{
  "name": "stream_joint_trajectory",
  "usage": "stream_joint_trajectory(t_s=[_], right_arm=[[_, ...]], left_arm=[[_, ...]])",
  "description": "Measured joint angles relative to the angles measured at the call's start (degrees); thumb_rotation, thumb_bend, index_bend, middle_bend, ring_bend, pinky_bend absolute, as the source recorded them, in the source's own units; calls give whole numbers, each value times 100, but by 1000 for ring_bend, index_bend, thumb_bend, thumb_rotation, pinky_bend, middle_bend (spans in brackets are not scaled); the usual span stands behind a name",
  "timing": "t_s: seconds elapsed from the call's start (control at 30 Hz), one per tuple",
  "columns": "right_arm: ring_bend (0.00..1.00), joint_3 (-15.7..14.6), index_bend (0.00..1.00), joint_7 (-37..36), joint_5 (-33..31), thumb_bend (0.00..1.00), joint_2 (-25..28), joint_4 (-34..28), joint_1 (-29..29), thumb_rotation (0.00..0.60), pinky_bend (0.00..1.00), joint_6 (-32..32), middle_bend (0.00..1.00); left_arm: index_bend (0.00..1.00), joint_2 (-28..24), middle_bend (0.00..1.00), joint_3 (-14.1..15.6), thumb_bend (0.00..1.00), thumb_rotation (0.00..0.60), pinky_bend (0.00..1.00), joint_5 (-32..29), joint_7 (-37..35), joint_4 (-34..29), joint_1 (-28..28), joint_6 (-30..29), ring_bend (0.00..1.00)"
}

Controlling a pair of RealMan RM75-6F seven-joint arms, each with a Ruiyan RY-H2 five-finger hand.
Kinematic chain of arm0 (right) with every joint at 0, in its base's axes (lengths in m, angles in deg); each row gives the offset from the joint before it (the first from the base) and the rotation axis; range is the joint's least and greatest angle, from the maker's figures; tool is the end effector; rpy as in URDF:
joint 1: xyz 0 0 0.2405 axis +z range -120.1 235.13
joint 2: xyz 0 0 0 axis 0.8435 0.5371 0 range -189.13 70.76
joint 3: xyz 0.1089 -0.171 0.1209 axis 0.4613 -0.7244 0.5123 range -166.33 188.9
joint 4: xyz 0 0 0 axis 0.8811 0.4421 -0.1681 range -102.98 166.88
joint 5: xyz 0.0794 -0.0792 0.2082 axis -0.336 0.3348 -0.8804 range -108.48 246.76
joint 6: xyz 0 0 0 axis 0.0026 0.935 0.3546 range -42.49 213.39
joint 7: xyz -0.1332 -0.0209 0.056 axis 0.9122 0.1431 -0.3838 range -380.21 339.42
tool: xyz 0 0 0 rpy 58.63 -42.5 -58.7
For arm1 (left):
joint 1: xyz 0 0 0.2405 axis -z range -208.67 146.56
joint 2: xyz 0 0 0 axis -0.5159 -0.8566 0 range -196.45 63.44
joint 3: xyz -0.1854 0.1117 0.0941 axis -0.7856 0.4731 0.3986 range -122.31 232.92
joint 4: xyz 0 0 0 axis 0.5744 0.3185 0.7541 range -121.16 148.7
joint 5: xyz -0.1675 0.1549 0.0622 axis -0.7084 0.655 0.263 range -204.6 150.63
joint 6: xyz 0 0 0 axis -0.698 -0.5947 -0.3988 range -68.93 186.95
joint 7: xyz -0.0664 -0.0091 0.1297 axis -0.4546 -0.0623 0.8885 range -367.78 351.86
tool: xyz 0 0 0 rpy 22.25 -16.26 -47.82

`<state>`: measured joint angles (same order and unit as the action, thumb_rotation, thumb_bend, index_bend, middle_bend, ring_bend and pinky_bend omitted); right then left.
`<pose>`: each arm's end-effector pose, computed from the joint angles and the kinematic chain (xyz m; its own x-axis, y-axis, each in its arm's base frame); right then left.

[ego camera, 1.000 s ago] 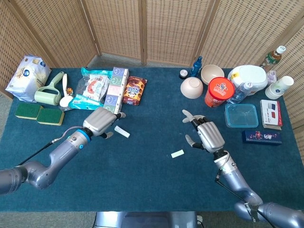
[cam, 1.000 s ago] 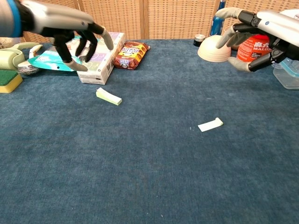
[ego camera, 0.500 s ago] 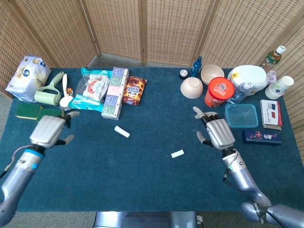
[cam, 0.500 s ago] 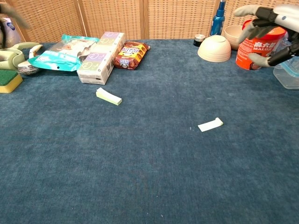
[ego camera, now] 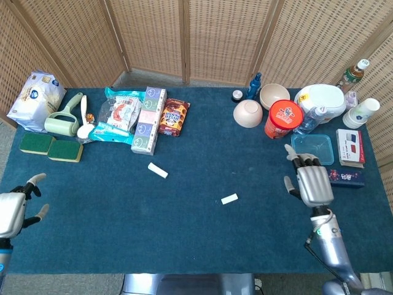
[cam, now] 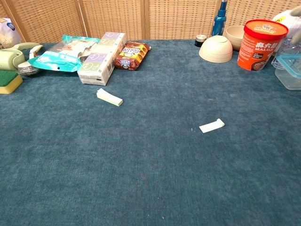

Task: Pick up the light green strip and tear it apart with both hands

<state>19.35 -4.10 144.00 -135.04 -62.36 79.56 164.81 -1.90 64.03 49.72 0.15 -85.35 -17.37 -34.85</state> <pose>-0.2176 -0.2763 0.0664 0.4004 0.0459 0.9152 -0.9070 -0.1221 0.4030 -0.2830 0.1775 0.1165 0.4368 0.0167 0.8994 0.8991 0.0241 -0.4371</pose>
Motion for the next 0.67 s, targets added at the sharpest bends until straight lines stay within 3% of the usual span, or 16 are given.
stream_joint_trajectory(t_s=[0.3, 0.67], right_arm=[[258, -166, 81, 137, 90, 451, 198, -329, -431, 600, 235, 381, 353], [259, -135, 87, -72, 148, 451, 216, -255, -547, 600, 235, 347, 353]], left_arm=[[209, 142, 487, -154, 251, 600, 730, 380, -20, 37, -282, -86, 487], [209, 114, 487, -412, 251, 600, 730, 504, 48, -88, -447, 39, 487]])
